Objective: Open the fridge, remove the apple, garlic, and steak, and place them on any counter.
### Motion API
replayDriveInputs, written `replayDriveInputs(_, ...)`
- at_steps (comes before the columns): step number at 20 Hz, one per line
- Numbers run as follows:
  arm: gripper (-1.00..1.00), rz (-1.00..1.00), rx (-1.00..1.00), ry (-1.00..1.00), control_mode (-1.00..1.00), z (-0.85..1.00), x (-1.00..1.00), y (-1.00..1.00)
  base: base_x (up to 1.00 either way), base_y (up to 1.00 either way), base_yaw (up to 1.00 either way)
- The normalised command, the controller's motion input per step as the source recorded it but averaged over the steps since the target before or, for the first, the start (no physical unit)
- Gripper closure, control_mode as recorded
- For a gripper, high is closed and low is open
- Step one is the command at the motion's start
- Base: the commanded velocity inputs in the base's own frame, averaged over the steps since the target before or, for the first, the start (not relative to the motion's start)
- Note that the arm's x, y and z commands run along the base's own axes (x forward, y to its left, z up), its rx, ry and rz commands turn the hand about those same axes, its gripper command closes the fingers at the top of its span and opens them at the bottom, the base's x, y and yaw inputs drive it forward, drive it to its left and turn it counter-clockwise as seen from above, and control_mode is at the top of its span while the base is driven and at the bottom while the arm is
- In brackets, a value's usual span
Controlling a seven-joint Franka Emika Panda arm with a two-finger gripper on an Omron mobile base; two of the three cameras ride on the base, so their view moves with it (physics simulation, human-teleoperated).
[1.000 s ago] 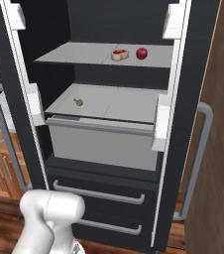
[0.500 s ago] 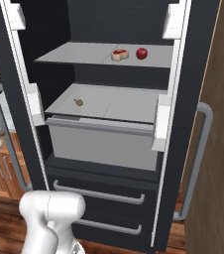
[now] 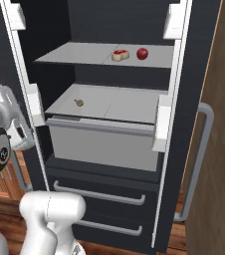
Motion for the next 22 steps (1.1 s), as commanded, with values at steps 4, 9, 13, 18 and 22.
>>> replayDriveInputs(4,-1.00,0.42,0.35,0.00,-1.00,0.00,0.59,-0.43,0.00,0.00,0.00)
replayDriveInputs(9,-1.00,0.45,0.31,0.00,-1.00,0.00,0.54,-0.31,0.00,0.00,0.00)
replayDriveInputs(13,-1.00,0.45,0.08,-0.01,-1.00,-0.10,0.89,0.15,0.00,0.00,0.00)
replayDriveInputs(18,-1.00,0.45,0.00,-0.06,-1.00,-0.15,0.84,0.70,0.00,0.00,0.00)
replayDriveInputs(22,-1.00,0.45,0.03,-0.08,-1.00,0.00,0.68,0.67,0.00,0.00,0.00)
